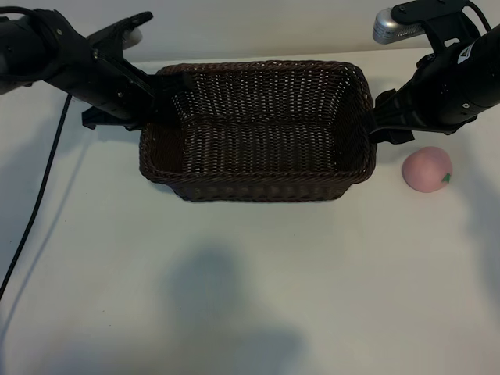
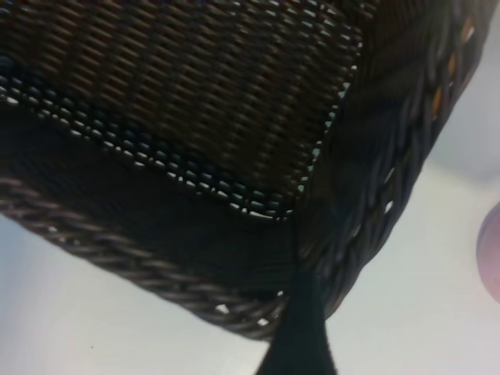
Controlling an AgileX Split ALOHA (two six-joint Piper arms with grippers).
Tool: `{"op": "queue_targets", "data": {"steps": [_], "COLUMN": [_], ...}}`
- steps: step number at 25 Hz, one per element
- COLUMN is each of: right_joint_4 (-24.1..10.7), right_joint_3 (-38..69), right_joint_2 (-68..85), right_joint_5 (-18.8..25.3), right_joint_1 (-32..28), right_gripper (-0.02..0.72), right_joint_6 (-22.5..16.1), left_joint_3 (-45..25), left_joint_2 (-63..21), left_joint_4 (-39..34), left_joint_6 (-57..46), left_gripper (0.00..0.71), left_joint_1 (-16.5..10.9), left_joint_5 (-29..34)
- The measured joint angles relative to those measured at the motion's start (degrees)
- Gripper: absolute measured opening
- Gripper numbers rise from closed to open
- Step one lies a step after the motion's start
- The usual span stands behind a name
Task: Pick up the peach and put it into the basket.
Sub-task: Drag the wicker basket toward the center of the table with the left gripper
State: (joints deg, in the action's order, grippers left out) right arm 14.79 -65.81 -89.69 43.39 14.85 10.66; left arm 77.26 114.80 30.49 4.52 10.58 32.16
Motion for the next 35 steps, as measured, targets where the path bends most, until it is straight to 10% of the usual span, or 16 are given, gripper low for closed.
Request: {"op": "queue_targets", "data": {"steps": [35], "right_joint_4": [0.0], "right_joint_3": [0.0], "right_joint_2": [0.0], "right_joint_5": [0.0], "right_joint_1": [0.0], "right_gripper": [0.595], "right_joint_6": [0.0], "left_joint_3": [0.1], "left_joint_2": [2.9], "left_joint_4": [0.2], "left_joint_6": [-1.2], "left_gripper": [0.183], "left_joint_1": [0.7], "left_joint_5": [0.5]}}
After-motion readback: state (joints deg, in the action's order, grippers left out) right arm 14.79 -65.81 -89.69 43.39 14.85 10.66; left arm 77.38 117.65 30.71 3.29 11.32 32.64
